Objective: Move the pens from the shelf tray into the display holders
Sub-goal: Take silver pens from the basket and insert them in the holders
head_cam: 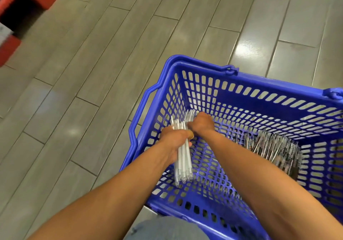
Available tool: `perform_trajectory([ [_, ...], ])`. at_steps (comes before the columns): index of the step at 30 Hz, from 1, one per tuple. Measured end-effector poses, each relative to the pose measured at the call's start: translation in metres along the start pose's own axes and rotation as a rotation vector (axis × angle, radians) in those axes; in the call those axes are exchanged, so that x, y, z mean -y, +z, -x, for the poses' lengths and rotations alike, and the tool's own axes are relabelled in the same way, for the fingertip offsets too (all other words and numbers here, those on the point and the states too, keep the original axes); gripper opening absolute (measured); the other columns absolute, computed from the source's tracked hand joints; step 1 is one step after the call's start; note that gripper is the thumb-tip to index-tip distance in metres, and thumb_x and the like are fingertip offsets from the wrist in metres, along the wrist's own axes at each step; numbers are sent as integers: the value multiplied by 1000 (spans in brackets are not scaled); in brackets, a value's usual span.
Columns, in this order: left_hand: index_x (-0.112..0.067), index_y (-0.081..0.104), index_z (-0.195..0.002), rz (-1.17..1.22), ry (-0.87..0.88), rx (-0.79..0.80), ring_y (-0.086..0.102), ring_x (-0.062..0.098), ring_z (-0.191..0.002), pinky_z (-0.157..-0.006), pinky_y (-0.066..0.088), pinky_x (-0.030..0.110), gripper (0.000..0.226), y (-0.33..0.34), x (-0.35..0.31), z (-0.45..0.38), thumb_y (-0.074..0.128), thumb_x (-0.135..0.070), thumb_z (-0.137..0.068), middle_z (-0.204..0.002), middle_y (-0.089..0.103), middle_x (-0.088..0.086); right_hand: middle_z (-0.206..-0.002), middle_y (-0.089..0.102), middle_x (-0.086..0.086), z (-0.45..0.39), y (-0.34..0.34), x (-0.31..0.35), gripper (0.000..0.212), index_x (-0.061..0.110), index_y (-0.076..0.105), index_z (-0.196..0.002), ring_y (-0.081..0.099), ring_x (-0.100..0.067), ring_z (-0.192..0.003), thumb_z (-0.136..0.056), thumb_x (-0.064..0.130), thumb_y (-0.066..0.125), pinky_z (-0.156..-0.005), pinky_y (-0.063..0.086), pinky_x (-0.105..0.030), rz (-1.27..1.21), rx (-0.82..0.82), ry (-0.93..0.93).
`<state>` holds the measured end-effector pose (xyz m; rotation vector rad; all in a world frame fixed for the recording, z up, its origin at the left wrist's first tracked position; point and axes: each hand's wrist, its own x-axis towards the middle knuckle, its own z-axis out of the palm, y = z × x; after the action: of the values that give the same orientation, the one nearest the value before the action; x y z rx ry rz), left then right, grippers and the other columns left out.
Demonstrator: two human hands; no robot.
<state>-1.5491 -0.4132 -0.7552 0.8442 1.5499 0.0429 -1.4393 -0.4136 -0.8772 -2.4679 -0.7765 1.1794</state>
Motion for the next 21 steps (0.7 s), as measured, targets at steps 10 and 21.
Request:
perform_trajectory([
  [10, -7, 63, -96, 24, -4, 3, 63, 16, -58, -51, 56, 25, 20, 1, 2, -1, 70, 5, -81, -79, 67, 9, -114, 61, -12, 4, 8, 6, 48, 4, 52, -121, 61, -29, -102, -83, 24, 73, -71, 47, -33, 172, -93, 80],
  [21, -1, 63, -102, 113, -61, 75, 65, 14, -47, -45, 54, 25, 18, 1, 0, 1, 69, 1, -85, -71, 69, 9, -96, 70, -14, 45, -45, -33, 21, 0, 64, -105, 69, -21, -77, -88, 11, 67, -69, 58, -27, -740, 494, 1],
])
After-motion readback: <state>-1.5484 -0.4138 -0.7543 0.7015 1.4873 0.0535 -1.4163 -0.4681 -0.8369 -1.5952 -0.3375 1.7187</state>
